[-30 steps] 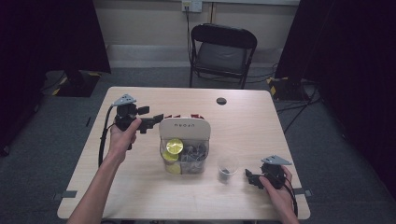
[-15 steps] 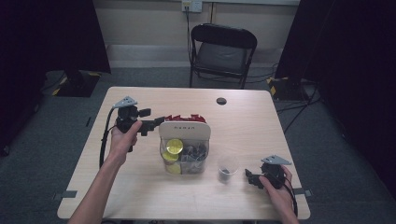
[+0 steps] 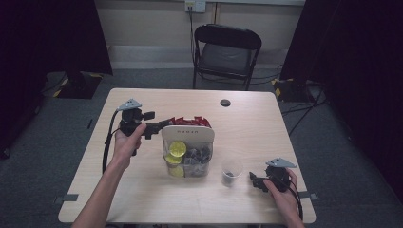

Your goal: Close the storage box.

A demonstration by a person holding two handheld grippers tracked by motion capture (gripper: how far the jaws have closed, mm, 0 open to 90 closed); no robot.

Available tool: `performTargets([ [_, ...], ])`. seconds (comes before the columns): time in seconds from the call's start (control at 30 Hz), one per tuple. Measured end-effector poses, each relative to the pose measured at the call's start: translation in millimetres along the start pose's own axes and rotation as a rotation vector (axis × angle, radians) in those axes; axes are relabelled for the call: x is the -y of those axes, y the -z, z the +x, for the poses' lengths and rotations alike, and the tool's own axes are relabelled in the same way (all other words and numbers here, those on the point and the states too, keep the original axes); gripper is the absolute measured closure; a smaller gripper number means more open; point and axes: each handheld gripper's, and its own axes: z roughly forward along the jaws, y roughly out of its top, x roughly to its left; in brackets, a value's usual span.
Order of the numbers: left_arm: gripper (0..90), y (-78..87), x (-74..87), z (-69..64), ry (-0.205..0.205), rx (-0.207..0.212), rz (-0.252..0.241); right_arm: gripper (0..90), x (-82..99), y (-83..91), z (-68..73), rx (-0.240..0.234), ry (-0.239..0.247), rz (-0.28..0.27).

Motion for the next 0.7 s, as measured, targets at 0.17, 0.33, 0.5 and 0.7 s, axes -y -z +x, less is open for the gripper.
performTargets([
  [0.17, 19.1, -2.3, 1.3, -2.4, -0.007, 0.006, 0.009, 12.0, -0.1, -0.3, -0.5, -0.004, 0.005, -0.001],
  [0.33, 19.1, -2.7, 4.0, -2.0, -0.003, 0.007, 0.01, 12.1, -0.1, -0.2, -0.6, -0.004, 0.005, -0.001],
  [0.5, 19.1, -0.9, 7.3, -3.7, -0.01, -0.002, 0.016, 12.1, -0.2, -0.3, -0.8, -0.006, 0.007, -0.001],
  [0.7, 18.8, 2.0, 9.1, -4.6, -0.012, 0.004, 0.018, 12.1, -0.2, -0.4, -1.0, -0.008, 0.009, -0.002],
])
